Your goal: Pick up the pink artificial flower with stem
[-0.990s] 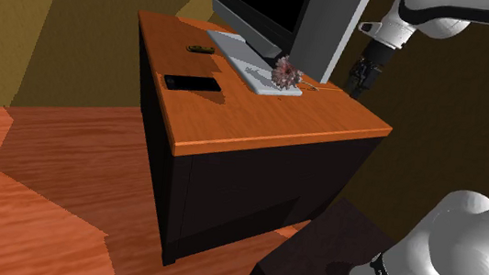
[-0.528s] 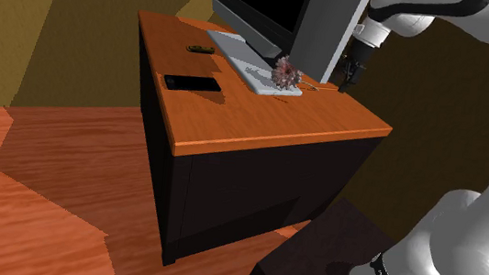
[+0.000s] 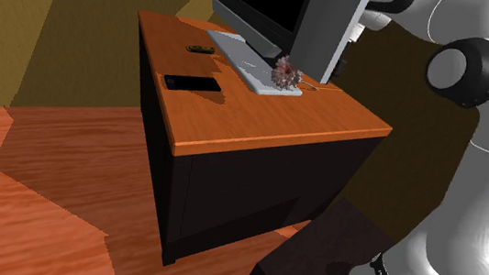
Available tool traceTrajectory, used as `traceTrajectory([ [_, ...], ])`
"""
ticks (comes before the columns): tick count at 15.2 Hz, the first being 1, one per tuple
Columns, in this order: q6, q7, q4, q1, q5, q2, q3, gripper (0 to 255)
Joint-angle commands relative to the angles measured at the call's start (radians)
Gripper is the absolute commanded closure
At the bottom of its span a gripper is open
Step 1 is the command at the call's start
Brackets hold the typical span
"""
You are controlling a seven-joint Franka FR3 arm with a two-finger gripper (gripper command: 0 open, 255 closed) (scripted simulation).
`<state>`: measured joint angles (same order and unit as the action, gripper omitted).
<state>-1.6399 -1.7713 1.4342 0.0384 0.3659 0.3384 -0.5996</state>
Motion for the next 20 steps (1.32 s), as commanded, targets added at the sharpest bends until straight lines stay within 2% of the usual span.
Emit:
traceTrajectory([
  [1, 0.045, -0.074, -0.134, -0.053, 0.052, 0.107, 0.02, 0],
  [4, 0.133, -0.139, -0.384, -0.145, 0.115, 0.274, 0.066, 0],
  [13, 0.024, -0.166, -0.25, -0.114, 0.109, 0.257, 0.065, 0],
  [14, 0.026, -0.166, -0.254, -0.116, 0.11, 0.259, 0.066, 255],
  [20, 0.026, -0.167, -0.254, -0.116, 0.11, 0.259, 0.065, 255],
])
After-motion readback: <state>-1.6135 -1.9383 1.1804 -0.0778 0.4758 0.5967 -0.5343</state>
